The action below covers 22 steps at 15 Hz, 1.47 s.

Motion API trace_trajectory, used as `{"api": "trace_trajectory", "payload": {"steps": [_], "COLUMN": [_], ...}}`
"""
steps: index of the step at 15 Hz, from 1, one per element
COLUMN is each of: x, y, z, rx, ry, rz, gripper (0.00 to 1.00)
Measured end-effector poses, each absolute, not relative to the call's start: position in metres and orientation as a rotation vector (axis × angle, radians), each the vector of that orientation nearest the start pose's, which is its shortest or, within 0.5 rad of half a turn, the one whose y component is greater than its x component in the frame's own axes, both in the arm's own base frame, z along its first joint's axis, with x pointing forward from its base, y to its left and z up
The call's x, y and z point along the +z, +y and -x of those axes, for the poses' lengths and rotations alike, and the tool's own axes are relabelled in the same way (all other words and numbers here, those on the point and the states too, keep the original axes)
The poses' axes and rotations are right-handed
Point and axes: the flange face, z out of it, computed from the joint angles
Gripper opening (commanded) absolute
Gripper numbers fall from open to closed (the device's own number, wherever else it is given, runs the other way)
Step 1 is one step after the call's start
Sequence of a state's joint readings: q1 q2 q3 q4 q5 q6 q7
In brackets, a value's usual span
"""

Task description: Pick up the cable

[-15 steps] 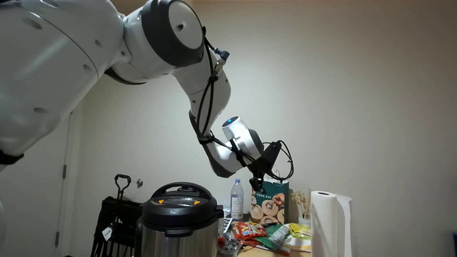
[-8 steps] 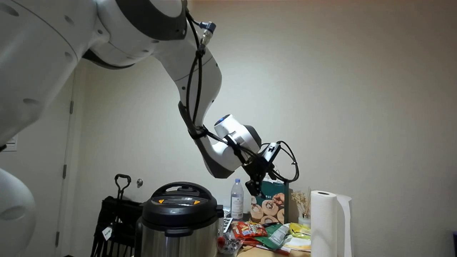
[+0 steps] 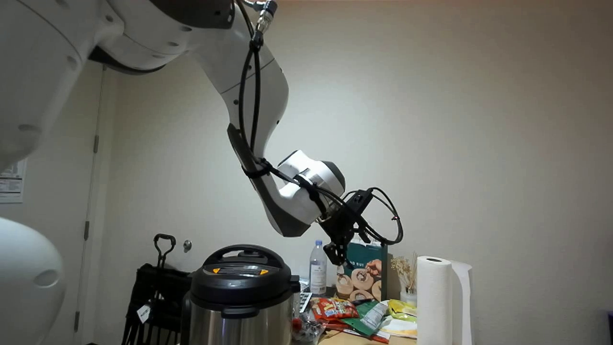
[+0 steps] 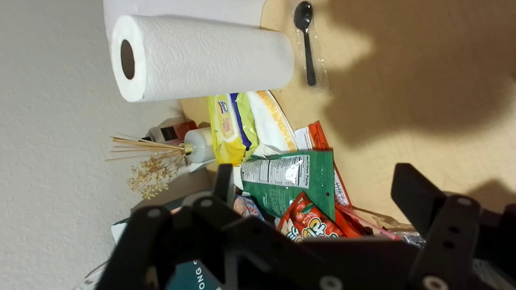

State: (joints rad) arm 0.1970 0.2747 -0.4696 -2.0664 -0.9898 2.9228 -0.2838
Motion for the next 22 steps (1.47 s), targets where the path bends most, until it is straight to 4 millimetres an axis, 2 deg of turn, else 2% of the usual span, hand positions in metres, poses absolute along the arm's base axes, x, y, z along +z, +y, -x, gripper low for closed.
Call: {"api": "trace_trajectory", "payload": {"steps": [4, 6, 10, 15, 16, 22], "x": [0.355, 0.351, 0.346, 0.372, 0.375, 0.371], "y": [-0.101, -0.101, -0.112, -0.131, -0.13, -0.128], "z": [-0.604, -0.598, -0.558, -0.5, -0.493, -0.499], "rx": [0.398, 0.407, 0.408, 0.395, 0.401, 0.39], "ry": [1.134, 1.094, 0.924, 0.563, 0.547, 0.559], "rz": [-2.129, -2.164, -2.269, -2.254, -2.256, -2.247], "gripper": [1.0, 1.0, 1.0, 1.0, 1.0, 1.0]}}
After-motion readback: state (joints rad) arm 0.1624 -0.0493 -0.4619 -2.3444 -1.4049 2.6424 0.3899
